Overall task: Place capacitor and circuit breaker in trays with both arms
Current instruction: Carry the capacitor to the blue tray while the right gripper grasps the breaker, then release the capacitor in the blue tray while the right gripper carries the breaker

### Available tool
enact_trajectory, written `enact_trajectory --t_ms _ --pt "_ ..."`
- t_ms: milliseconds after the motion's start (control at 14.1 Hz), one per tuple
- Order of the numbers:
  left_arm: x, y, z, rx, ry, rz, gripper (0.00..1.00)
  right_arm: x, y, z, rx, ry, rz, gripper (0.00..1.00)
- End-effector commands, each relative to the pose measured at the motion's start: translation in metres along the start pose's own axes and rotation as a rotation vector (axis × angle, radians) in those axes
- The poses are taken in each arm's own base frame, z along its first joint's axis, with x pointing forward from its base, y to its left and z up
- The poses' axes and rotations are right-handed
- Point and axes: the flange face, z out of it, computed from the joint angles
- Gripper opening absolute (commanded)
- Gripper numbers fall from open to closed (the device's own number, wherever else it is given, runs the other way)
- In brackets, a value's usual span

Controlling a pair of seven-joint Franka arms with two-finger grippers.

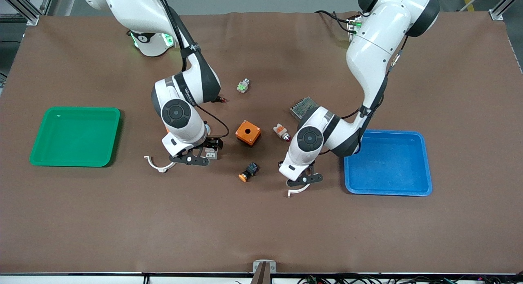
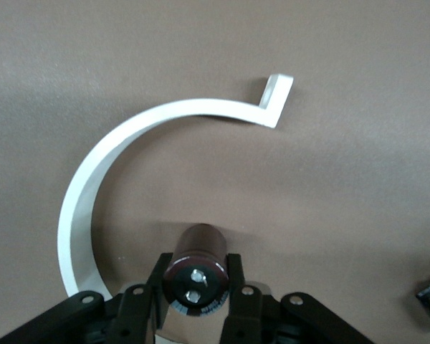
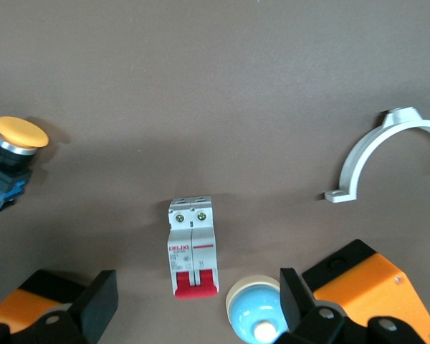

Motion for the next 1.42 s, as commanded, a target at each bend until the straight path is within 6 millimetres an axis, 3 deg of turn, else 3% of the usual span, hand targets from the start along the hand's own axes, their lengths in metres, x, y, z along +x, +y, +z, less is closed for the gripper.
enact_trajectory --t_ms 0,142,355,426,496,638,780,993,1135,1277,1348 --pt "0.02 -0.009 -0.039 0.005 0.063 -0.02 0.0 0.002 -0.005 0.028 0.033 -0.029 -0.02 1.0" --pt "0.04 -0.036 -0.073 0.04 0.073 -0.044 0.0 -0.001 -0.001 0.043 0.062 -0.07 -0.063 1.0" --pt "0.07 -0.112 -0.118 0.102 0.037 0.033 0.0 -0.009 -0.001 0.053 0.079 -0.099 -0.091 1.0" --pt "0.076 -0.137 -0.124 0.11 0.03 0.037 0.0 -0.011 -0.001 0.056 0.076 -0.105 -0.095 0.96" --pt "0.079 -0.159 -0.126 0.119 0.018 0.047 0.0 -0.012 -0.001 0.057 0.076 -0.107 -0.095 0.76" --pt "0.085 -0.207 -0.124 0.138 -0.013 0.064 0.0 -0.012 -0.001 0.057 0.076 -0.107 -0.095 0.46" --pt "0.081 -0.246 -0.115 0.148 -0.038 0.071 0.0 -0.011 -0.001 0.056 0.076 -0.105 -0.094 0.27" --pt "0.071 -0.299 -0.083 0.146 -0.057 0.089 0.0 -0.011 0.0 0.052 0.077 -0.11 -0.094 0.19" --pt "0.07 -0.336 -0.06 0.122 -0.031 0.112 0.01 -0.011 0.003 0.035 0.087 -0.118 -0.092 0.15" --pt "0.068 -0.362 -0.035 0.105 -0.02 0.13 0.04 -0.009 0.015 -0.002 0.102 -0.141 -0.089 0.14" --pt "0.066 -0.366 -0.029 0.104 -0.03 0.128 0.07 0.0 0.034 -0.032 0.112 -0.155 -0.07 0.14"
